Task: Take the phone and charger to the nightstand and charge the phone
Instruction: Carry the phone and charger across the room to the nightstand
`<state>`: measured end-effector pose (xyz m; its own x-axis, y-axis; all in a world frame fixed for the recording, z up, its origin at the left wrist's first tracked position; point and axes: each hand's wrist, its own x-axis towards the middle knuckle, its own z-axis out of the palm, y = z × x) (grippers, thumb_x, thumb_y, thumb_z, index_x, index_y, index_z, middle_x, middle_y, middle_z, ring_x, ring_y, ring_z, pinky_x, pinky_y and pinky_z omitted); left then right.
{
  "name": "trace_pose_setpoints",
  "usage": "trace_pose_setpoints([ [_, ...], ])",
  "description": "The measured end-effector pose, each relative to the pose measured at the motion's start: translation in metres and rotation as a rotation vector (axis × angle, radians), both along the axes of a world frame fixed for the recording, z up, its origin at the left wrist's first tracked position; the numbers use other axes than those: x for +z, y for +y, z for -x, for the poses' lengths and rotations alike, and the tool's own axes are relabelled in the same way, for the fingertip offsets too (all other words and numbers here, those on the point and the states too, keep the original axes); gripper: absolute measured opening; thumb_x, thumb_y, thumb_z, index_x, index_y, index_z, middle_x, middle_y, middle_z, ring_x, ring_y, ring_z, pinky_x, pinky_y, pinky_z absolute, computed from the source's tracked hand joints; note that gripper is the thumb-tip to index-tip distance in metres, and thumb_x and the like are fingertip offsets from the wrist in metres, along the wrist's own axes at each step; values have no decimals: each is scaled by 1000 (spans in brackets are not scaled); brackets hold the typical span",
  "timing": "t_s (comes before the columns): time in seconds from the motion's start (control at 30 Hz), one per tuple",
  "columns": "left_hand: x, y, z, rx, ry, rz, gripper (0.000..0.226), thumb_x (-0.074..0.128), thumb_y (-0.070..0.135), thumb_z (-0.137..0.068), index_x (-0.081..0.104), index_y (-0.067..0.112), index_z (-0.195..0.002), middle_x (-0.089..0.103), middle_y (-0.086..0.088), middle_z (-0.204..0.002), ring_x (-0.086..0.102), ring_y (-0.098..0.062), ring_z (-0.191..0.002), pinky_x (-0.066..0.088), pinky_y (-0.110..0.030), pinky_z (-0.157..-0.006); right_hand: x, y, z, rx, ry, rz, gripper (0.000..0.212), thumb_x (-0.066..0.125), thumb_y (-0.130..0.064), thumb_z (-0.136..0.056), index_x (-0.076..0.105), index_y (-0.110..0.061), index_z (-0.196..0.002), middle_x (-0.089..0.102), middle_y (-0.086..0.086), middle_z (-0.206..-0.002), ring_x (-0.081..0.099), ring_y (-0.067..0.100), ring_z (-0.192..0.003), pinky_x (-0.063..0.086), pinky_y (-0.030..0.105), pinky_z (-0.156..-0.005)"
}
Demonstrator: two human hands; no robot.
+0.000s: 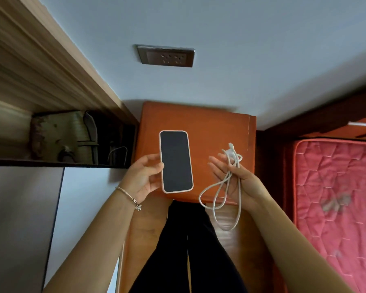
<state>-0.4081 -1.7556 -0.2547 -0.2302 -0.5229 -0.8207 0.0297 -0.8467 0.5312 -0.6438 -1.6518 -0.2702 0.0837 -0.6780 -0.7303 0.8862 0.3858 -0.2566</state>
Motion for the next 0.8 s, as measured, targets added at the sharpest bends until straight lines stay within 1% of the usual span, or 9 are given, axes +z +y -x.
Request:
trace_pose_setpoints([
  [0.07, -26, -8, 2, 7, -18, -22, 26, 54, 0, -89, 62, 16, -107, 72, -5, -103, 69, -23, -94, 59, -38, -65, -23, -10, -1, -5, 27, -38, 31, 37, -7, -99, 54, -6, -124, 67, 16, -121, 64, 27, -111, 57, 35, -84],
  [0.17, -71, -19, 7, -1, -50, -54, 25, 54, 0, -88, 63, 16, -105, 72, -5, -102, 69, -23, -94, 58, -35, -61, -63, -26, -2, 20, 95, -102, 29, 38, -8, -100, 56, -10, -122, 71, 12, -114, 69, 23, -103, 58, 32, -79],
  [0.23, -102, -27, 10, -18, -63, -67, 25, 54, -1, -88, 63, 17, -105, 71, -6, -104, 69, -25, -96, 57, -35, -62, -89, -36, 0, 49, 121, -125, 28, 39, -9, -100, 58, -12, -120, 72, 12, -112, 71, 21, -98, 59, 30, -76],
  [0.3, -132, -35, 12, -30, -73, -74, 27, 55, 0, -87, 62, 17, -106, 70, -7, -109, 68, -26, -100, 57, -37, -66, -114, -45, 4, 81, 137, -125, 26, 40, -10, -100, 59, -12, -118, 72, 13, -111, 72, 21, -95, 59, 29, -74],
  [0.4, -172, -41, 13, -37, -105, -75, 26, 55, 1, -87, 63, 19, -105, 69, -6, -112, 66, -26, -101, 58, -37, -67, -147, -54, 11, 165, 232, -118, 26, 40, -11, -100, 60, -13, -117, 72, 12, -111, 71, 21, -98, 58, 28, -77],
  [0.47, -195, -41, 16, -57, -128, -70, 27, 55, 0, -88, 63, 20, -103, 68, -7, -112, 66, -26, -101, 57, -35, -65, -166, -55, 17, 213, 331, -121, 27, 39, -12, -100, 59, -12, -118, 72, 11, -111, 70, 22, -100, 57, 29, -82],
  [0.53, -212, -41, 20, -71, -156, -67, 27, 55, -1, -87, 63, 20, -103, 68, -7, -112, 65, -26, -102, 57, -35, -66, -182, -54, 21, 230, 385, -127, 28, 38, -11, -100, 58, -12, -119, 72, 11, -110, 70, 22, -101, 56, 29, -85],
  [0.67, -240, -38, 30, -81, -171, -74, 29, 53, -3, -87, 61, 19, -105, 67, -8, -113, 64, -26, -103, 53, -37, -71, -206, -51, 27, 248, 420, -115, 28, 36, -10, -100, 59, -14, -116, 74, 8, -105, 70, 21, -99, 56, 29, -86],
  [0.8, -257, -34, 40, -106, -166, -64, 28, 54, -3, -88, 63, 20, -101, 69, -5, -108, 66, -22, -97, 55, -32, -66, -225, -47, 30, 261, 417, -85, 29, 36, -7, -100, 61, -15, -114, 74, 8, -104, 70, 21, -100, 54, 29, -90],
])
